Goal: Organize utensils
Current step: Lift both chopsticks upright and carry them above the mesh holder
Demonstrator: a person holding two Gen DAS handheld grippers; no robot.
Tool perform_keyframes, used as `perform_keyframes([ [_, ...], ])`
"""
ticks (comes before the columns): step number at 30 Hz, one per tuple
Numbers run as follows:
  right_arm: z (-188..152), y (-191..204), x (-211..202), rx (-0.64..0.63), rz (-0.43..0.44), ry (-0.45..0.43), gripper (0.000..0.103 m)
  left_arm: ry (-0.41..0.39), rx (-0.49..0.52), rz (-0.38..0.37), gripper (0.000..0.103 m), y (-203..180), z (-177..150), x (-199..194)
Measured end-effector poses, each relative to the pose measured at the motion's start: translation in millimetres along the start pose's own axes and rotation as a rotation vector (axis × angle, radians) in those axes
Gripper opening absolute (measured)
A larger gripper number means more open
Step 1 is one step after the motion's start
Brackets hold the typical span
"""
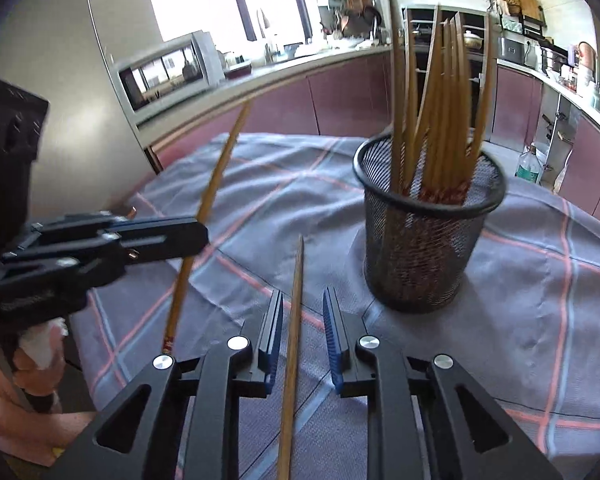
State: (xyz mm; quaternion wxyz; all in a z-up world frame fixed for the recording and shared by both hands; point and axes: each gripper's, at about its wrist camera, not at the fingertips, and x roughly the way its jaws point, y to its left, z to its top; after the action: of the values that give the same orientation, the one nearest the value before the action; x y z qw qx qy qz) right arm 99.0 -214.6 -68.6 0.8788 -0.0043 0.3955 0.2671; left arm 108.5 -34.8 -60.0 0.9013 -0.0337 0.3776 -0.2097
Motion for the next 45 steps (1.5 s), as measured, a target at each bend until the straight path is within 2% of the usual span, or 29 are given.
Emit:
perform_keyframes([
  [4,0.0,4.2,28.0,-0.012,-0.005,0.074,0.020,0.008,-0.014,0.009,0.007,5.7,-1.9,2.1],
  [9,0.4,11.9,45.9,-0.042,-0.021,0.119,0.020,0.015,-0.032,0.013,0.007,13.2,-2.9,6.3],
  [11,0.9,14.1,48.7,-0.057,-0.039,0.124,0.017,0.018,-0.036,0.013,0.007,15.0,-3.4,8.2],
  [13,2.1,16.6,49.5,-0.068,-0.050,0.127,0.008,0.020,-0.038,0.011,0.007,15.9,-3.1,9.3],
  [17,1.2,14.3,47.5,-0.049,-0.042,0.119,0.006,0.021,-0.040,0.009,0.007,16.6,-2.9,11.4],
  [33,5.0,-4.3,-35.6,0.012,0.016,-0.101,0.005,0.000,-0.030,-0.005,0.008,9.8,0.6,8.4],
  [45,5.5,-17.2,-74.5,0.040,0.005,-0.206,0.005,-0.021,-0.017,-0.023,0.007,2.4,6.2,-3.0],
])
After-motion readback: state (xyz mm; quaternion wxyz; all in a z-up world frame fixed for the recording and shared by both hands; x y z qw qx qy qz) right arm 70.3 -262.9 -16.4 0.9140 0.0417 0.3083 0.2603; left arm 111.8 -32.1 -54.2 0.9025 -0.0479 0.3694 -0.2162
